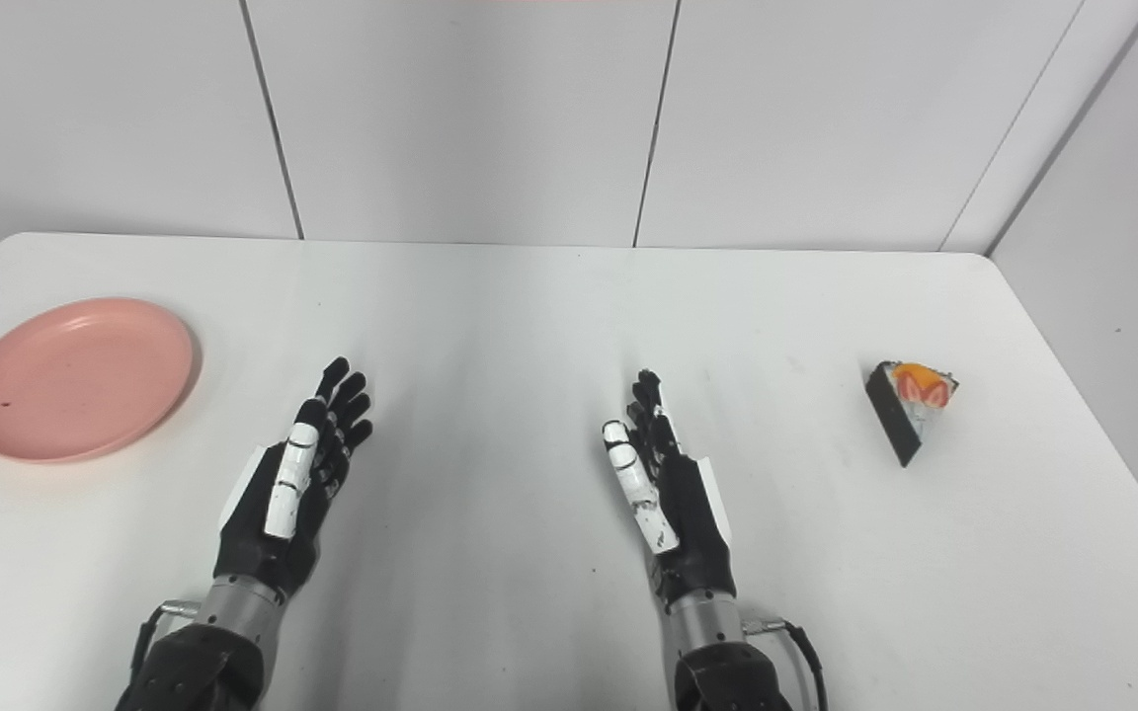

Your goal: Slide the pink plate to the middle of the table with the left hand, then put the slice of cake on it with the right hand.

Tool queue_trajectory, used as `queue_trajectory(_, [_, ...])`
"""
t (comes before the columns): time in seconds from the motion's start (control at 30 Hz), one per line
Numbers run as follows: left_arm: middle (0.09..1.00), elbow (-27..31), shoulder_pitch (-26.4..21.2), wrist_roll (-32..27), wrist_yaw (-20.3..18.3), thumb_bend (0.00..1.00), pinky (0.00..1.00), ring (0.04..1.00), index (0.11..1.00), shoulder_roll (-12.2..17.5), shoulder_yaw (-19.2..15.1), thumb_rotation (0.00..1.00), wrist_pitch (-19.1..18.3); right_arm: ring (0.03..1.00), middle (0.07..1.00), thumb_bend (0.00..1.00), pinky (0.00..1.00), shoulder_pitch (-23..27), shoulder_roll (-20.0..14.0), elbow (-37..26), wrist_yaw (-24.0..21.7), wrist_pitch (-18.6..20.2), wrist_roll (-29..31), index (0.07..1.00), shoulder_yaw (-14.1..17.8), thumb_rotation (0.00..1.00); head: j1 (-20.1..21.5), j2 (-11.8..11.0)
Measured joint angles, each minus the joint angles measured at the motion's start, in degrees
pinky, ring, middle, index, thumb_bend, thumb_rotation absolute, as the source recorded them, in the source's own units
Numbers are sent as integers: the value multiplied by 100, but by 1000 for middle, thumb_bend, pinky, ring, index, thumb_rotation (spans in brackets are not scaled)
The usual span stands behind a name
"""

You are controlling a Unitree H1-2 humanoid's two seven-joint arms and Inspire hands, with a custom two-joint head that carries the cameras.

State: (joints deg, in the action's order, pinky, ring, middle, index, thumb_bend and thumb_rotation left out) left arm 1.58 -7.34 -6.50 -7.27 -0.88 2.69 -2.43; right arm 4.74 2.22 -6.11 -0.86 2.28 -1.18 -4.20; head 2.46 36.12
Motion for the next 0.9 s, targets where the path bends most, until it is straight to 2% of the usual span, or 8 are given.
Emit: queue_trajectory(0.9, [1000, 23, 0, -2, -19, 658, 1000, 1000, 1000, 7, 9, 1000, -49, 1000, 1000, 564, 1000, 0, 0, -1, 0, 1, 10, 1000, 8, 801, -88, -53])
